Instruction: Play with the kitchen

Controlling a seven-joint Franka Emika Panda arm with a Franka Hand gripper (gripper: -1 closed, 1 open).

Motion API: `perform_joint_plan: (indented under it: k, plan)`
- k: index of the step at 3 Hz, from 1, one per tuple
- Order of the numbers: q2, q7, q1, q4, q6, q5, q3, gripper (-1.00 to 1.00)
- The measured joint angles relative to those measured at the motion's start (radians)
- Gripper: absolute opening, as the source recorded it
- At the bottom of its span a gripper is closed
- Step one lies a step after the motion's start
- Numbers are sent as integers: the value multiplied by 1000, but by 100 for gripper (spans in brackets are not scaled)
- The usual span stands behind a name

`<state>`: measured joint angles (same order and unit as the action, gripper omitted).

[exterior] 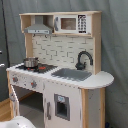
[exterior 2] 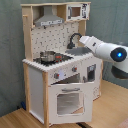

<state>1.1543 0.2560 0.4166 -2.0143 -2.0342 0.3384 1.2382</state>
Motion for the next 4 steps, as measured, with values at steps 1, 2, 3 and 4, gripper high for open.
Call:
perform_joint_plan:
  k: [1,2,3,4]
  plan:
    - [-17,80,-25,0,77,-28,-29,100]
    - [-34,158,-39,0,140,-53,-63,100]
    - [-55,235,-42,-1,186,-86,-89,100]
    - [-94,313,-40,-12,218,-137,-98,100]
